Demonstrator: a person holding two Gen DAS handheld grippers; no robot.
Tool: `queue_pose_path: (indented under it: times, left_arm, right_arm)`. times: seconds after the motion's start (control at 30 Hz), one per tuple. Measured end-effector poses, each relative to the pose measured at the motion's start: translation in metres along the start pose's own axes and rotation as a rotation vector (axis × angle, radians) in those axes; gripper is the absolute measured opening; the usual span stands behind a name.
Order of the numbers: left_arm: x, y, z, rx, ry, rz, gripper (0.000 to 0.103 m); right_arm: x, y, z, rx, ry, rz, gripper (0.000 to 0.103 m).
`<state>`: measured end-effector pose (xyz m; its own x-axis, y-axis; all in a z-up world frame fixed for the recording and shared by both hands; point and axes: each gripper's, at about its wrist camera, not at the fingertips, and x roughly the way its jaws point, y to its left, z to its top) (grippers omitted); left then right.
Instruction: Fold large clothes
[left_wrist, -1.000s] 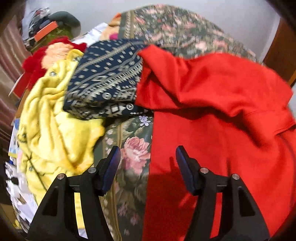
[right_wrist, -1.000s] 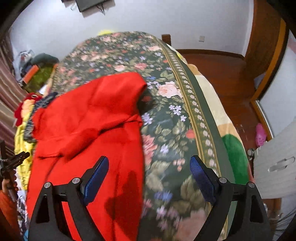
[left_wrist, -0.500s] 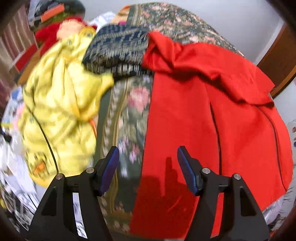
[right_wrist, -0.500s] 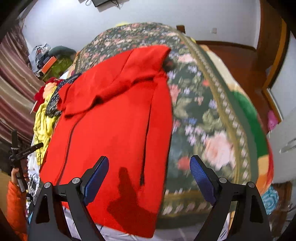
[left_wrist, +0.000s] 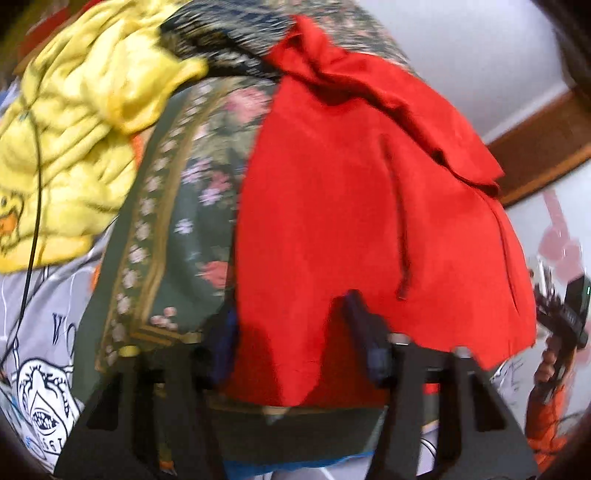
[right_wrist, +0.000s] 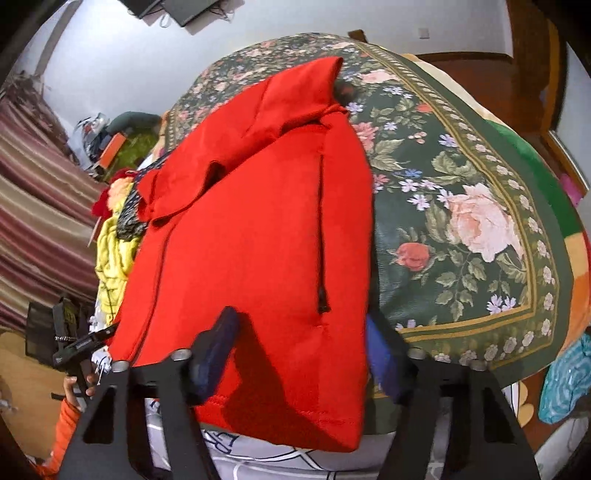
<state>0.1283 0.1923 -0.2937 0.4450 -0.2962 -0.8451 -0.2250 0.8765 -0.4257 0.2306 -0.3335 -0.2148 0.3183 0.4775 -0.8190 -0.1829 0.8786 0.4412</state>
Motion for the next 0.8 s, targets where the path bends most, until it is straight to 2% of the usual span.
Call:
queue_pose_path:
  times: [0.03,0.07,0.1,0.13,0.2,0.33,0.43,0.57,0.7,0.8]
  left_arm:
    - [0.001,-0.006,0.0,0.017,-0.003,0.003,0.023]
    - [0.002,-0.013,0.0,0.034,-0.007,0.005,0.017]
    - [0.003,-0.017,0.002,0.044,-0.008,0.006,0.012]
    - [0.005,-0.024,0.003,0.054,-0.013,0.009,0.011]
    - [0.004,-0.034,0.008,0.079,-0.03,0.019,0.008]
    - [-0.013,-0.05,0.03,0.133,-0.106,0.021,0.007]
    - [-0.031,-0.062,0.054,0.156,-0.18,0.031,0.007]
    - [-0.053,-0.075,0.096,0.168,-0.276,0.03,0.007]
    - [-0.069,-0.082,0.146,0.159,-0.369,0.024,0.006]
    - [-0.069,-0.086,0.188,0.132,-0.424,0.037,0.006]
  right_arm:
    - [-0.001,0.001,0.0,-0.011,0.002,0.012,0.045]
    - [-0.002,0.001,0.0,-0.015,0.004,0.027,0.04]
    - [-0.002,0.002,0.001,-0.016,0.012,0.059,0.03]
    - [-0.002,0.004,0.002,-0.021,0.018,0.075,0.023]
    - [-0.003,0.009,0.004,-0.047,0.025,0.091,0.015]
    - [-0.006,0.029,0.013,-0.11,0.008,0.111,0.012]
    - [-0.011,0.04,0.031,-0.136,-0.04,0.128,0.012]
    - [-0.018,0.058,0.069,-0.175,-0.109,0.146,0.011]
    - [-0.018,0.075,0.112,-0.234,-0.178,0.107,0.011]
    - [-0.016,0.08,0.154,-0.222,-0.231,0.087,0.011]
